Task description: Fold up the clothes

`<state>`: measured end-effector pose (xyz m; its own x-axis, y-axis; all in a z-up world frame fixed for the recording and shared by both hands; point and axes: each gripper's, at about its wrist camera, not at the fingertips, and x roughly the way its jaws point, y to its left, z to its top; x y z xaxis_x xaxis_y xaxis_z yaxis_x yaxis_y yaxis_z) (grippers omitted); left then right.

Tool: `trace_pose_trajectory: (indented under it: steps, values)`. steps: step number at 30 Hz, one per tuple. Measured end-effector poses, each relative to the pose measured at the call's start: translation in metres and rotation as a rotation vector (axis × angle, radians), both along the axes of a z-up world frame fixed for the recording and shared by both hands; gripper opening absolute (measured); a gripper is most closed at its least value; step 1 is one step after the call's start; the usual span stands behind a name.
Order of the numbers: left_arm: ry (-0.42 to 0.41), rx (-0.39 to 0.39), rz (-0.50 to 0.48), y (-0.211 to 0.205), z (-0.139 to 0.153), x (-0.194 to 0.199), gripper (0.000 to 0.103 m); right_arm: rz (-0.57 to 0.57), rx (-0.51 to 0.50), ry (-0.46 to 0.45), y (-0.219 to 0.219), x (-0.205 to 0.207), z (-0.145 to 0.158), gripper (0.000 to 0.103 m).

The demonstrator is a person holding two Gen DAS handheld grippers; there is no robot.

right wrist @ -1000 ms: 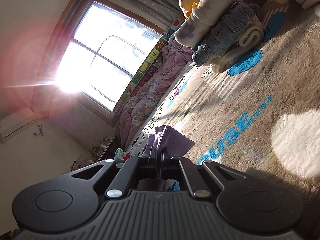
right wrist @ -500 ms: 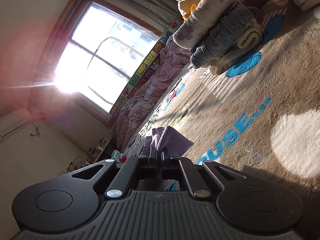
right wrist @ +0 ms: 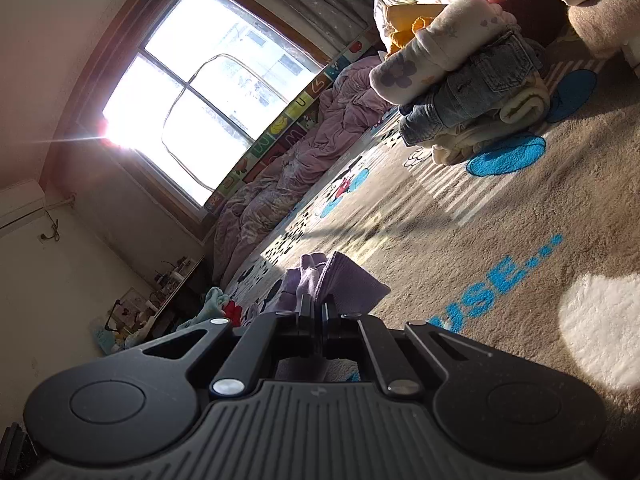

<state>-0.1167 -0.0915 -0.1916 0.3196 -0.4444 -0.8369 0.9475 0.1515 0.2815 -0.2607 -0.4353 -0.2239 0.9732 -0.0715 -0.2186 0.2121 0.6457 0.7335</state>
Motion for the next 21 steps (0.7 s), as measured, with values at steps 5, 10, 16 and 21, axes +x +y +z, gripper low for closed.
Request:
trace_pose_trajectory:
  steps: [5,10,16,21]
  values:
    - [-0.020,0.003,-0.023,0.000,-0.006,-0.006,0.054,-0.006,-0.016,0.004,-0.001,0.001,0.004,0.006]
    - [-0.040,-0.034,-0.007,-0.002,-0.001,-0.003,0.053,-0.004,-0.029,0.006,0.001,0.001,0.010,0.006]
    - [-0.120,-0.057,-0.006,-0.012,-0.006,-0.012,0.041,0.001,0.016,0.044,-0.002,0.005,0.005,0.006]
    - [-0.151,-0.026,-0.008,-0.022,-0.025,-0.018,0.034,0.010,0.039,0.015,-0.001,0.016,0.021,0.006]
